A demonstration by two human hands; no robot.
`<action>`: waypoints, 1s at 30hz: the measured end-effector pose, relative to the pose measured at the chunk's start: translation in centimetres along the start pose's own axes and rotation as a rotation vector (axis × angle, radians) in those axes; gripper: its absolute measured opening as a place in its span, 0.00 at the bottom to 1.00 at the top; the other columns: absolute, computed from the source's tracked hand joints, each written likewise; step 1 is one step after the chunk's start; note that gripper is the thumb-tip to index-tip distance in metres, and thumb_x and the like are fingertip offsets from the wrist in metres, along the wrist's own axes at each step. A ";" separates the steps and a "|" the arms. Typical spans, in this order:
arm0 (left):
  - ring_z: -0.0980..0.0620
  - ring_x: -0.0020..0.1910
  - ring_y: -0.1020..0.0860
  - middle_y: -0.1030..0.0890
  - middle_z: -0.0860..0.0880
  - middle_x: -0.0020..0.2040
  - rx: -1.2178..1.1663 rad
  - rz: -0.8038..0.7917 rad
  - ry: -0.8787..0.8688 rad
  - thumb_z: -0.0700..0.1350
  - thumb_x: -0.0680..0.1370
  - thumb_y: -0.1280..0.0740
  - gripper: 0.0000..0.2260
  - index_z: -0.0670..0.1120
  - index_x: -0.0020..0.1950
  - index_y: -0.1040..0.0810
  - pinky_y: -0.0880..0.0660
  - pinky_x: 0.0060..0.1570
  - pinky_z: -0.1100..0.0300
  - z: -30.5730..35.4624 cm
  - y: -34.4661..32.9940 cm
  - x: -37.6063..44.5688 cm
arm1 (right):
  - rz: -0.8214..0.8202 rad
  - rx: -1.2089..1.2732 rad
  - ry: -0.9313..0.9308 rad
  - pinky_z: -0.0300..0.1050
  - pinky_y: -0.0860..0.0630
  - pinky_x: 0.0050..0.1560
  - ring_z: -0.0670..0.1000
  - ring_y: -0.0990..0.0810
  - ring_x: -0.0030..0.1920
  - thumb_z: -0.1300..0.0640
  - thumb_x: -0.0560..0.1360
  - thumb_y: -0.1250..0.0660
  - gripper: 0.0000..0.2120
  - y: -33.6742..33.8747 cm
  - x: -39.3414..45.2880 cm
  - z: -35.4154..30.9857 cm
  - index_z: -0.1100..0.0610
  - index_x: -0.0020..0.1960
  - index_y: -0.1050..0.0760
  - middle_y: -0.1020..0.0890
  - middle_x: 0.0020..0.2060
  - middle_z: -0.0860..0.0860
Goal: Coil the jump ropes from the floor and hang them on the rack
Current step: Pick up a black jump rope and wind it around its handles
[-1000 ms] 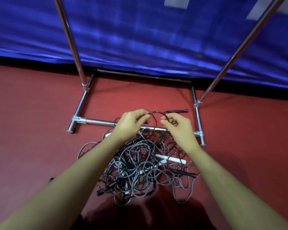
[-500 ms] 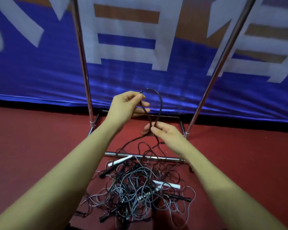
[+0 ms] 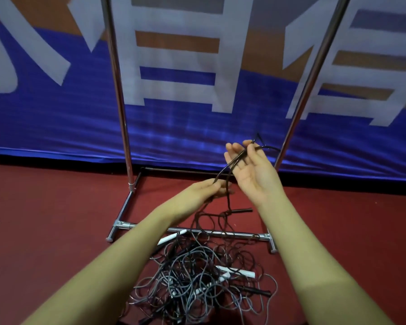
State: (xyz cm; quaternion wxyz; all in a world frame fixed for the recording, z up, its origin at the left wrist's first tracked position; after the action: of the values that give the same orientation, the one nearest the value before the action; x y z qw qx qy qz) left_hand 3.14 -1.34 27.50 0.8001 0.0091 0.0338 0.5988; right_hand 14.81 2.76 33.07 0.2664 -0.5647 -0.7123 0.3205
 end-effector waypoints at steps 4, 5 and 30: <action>0.52 0.48 0.20 0.17 0.48 0.44 -0.016 -0.024 -0.018 0.43 0.82 0.42 0.09 0.45 0.52 0.23 0.27 0.58 0.61 0.5 -0.6 -0.3 | 0.031 0.050 -0.003 0.48 0.23 0.53 0.50 0.15 0.41 0.61 0.82 0.47 0.11 0.2 0.2 0.1 0.59 0.45 0.29 0.17 0.34 0.53; 0.53 0.45 0.19 0.18 0.49 0.41 -0.014 -0.018 -0.021 0.41 0.82 0.42 0.09 0.43 0.50 0.23 0.25 0.56 0.61 0.7 -0.4 -0.3 | 0.038 0.049 -0.003 0.47 0.23 0.52 0.50 0.15 0.41 0.61 0.82 0.47 0.11 0.4 0.2 0.0 0.59 0.45 0.29 0.17 0.34 0.53; 0.52 0.40 0.16 0.16 0.46 0.43 -0.446 0.382 0.026 0.50 0.82 0.44 0.13 0.44 0.51 0.24 0.21 0.41 0.59 3.4 6.5 -1.5 | -0.223 -0.570 -0.209 0.36 0.21 0.35 0.48 0.16 0.34 0.66 0.77 0.40 0.07 -1.0 -2.3 3.5 0.61 0.45 0.24 0.16 0.32 0.53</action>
State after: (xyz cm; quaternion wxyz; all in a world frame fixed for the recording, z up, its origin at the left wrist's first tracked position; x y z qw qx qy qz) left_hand -3.28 -0.89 31.29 0.6548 -0.1685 -0.0906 0.7312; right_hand 12.08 -0.15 31.52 0.0564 -0.4989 -0.8545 0.1330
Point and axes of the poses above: each hand's wrist, its own x-axis towards the middle knuckle, its own y-axis out of the back of the hand, z = x × y, the point moved 4 cm from there along x, towards the middle knuckle
